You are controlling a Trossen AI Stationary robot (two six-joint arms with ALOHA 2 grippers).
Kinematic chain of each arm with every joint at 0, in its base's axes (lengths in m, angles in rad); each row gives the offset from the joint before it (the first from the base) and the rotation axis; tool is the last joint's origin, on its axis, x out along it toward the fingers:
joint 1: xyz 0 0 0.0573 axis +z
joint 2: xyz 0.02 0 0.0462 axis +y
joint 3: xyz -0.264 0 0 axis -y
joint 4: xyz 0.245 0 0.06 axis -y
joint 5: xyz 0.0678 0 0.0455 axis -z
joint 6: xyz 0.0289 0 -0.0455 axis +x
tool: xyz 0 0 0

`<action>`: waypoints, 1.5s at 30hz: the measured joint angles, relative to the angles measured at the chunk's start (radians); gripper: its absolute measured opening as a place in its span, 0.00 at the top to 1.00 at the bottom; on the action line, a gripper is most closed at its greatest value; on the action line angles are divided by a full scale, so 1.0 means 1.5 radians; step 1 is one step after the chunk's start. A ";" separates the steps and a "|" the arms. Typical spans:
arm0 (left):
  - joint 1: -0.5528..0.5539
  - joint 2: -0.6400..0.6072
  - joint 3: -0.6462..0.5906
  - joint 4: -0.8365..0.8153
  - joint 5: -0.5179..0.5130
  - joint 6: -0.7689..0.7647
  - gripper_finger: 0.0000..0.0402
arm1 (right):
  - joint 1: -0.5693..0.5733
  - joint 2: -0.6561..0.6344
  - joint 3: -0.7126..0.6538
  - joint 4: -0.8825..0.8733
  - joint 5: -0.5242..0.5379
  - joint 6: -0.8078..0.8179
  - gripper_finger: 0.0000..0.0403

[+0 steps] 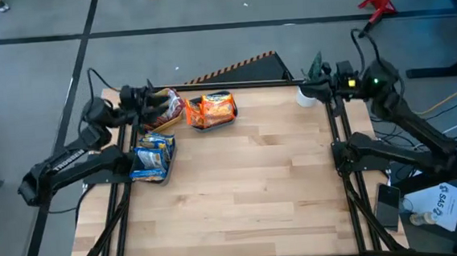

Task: Sort Maruchan noodles
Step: Return to Home Position

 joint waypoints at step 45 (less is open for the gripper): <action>-0.324 -0.293 -0.324 -0.045 -0.354 0.023 0.45 | -0.035 -0.334 -0.527 0.273 -0.136 0.164 0.94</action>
